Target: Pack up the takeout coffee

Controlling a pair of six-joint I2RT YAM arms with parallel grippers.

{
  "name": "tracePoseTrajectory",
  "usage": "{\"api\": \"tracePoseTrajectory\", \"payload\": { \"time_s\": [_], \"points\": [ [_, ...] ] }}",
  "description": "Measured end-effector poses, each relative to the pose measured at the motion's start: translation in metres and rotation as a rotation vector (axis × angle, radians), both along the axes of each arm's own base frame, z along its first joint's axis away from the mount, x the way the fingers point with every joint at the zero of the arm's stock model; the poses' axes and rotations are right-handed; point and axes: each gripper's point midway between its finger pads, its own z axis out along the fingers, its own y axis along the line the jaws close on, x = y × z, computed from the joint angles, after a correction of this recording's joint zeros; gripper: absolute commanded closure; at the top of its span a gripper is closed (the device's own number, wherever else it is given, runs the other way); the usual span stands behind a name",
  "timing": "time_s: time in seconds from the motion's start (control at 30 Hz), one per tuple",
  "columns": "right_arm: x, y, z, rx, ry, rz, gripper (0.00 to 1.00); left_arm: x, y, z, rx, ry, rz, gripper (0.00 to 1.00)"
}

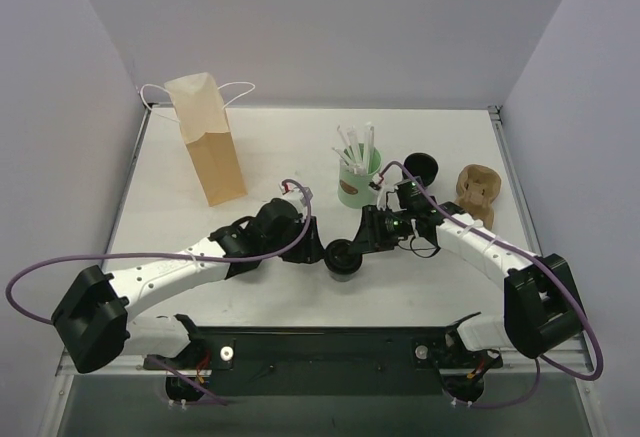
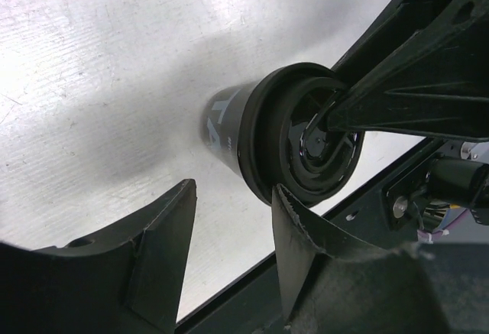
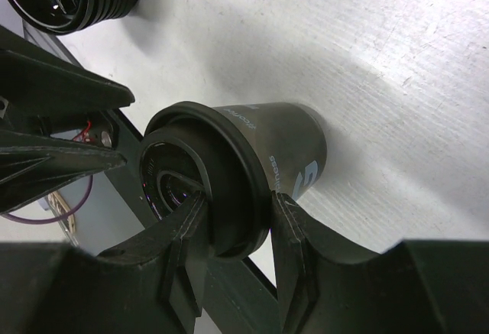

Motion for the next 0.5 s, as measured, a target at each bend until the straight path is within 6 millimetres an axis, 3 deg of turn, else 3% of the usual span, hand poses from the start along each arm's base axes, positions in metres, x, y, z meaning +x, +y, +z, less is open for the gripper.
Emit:
{"api": "tracePoseTrajectory", "payload": {
  "time_s": [0.5],
  "points": [
    [-0.004, 0.001, 0.000, -0.011, 0.001, 0.020, 0.70, 0.010, -0.004, -0.015, -0.028, -0.006, -0.007, 0.52]
  ]
}}
